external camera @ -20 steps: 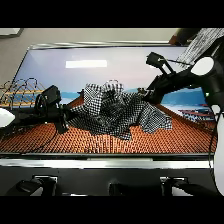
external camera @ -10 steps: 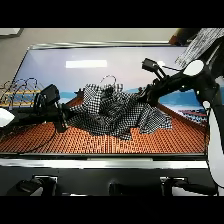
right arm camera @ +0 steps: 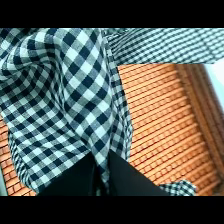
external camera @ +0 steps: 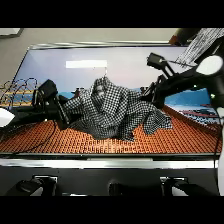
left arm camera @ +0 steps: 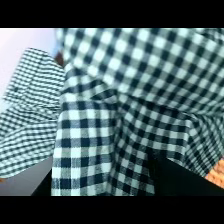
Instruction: Fold the clothes and pants, and hang the long-sleeved shirts on hangers.
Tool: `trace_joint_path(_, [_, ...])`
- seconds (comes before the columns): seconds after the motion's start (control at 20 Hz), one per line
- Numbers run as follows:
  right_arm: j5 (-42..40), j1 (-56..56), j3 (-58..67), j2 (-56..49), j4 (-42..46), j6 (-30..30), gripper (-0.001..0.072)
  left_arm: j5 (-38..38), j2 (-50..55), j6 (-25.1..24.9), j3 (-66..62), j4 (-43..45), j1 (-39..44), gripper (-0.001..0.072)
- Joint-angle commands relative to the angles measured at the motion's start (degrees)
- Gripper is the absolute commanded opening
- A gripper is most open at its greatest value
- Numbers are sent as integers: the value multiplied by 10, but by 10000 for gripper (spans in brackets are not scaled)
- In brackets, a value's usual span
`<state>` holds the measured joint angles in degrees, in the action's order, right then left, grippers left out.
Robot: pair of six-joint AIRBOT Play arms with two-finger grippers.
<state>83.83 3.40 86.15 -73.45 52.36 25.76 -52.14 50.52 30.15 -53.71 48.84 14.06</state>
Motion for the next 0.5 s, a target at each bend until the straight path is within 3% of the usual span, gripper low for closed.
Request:
trace_joint_path(0.0, [-44, 0, 0, 62, 31, 56, 18, 137, 0, 132, 0, 2, 0, 619])
trace_joint_path(0.15, [-103, 0, 0, 120, 117, 148, 19, 245, 0, 226, 0, 2, 0, 618])
trace_joint_path(0.3, [-142, 0, 0, 186, 300, 311, 20, 294, -1, 329, 0, 2, 0, 616])
trace_joint_path(0.45, [-108, 0, 0, 242, 487, 483, 21, 297, -4, 385, 0, 2, 0, 614])
